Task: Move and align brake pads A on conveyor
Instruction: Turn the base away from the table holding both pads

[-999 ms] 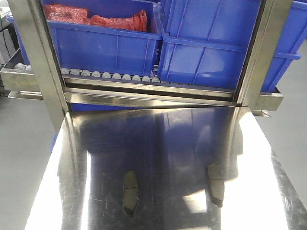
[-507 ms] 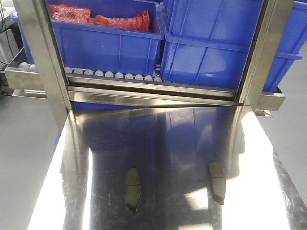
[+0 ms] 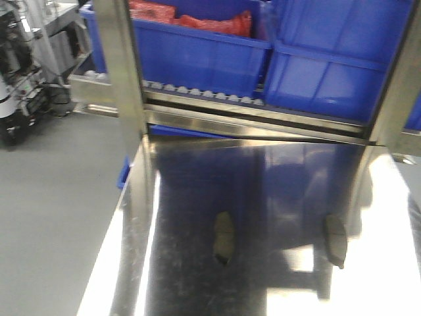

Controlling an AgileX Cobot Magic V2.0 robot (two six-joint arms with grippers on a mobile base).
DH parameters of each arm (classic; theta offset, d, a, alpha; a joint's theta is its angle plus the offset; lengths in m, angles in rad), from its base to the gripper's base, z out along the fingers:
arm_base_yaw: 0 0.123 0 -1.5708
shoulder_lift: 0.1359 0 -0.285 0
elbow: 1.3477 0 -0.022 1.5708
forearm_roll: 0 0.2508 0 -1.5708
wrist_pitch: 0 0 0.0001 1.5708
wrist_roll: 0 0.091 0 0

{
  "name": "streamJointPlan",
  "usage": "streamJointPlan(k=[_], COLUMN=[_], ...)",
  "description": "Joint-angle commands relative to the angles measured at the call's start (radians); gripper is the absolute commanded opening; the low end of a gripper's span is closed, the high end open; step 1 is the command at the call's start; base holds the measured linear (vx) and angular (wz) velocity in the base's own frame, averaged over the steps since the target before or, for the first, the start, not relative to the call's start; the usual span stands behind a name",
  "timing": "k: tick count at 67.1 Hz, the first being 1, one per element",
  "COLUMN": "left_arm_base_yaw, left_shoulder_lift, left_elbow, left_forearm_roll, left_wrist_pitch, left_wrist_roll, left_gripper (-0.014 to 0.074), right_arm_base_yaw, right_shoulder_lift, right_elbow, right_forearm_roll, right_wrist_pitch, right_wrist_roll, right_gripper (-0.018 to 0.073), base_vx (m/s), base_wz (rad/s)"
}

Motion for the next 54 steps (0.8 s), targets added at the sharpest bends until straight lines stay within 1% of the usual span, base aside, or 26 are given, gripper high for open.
streamJointPlan(k=[1,54], left_arm_base_yaw=[0.000,0.000], left_shoulder_lift=[0.014,0.014], left_elbow=[-0.025,-0.025], left_forearm_roll=[0.012,0.012], left_wrist_pitch=[-0.087,-0.087], left_wrist_roll=[-0.003,-0.003], left_gripper=[-0.0006,-0.0006], right_arm_base_yaw=[-0.001,-0.001], right_shoulder_lift=[0.007,0.007], right_elbow=[-0.032,-0.032], right_forearm_roll=[-0.001,-0.001], right_wrist_pitch=[-0.097,-0.097], right_wrist_roll=[-0.010,-0.010], right_gripper=[-0.0007,-0.0007], base_vx=[-0.11,-0.14], base_wz=[0.42,0.50])
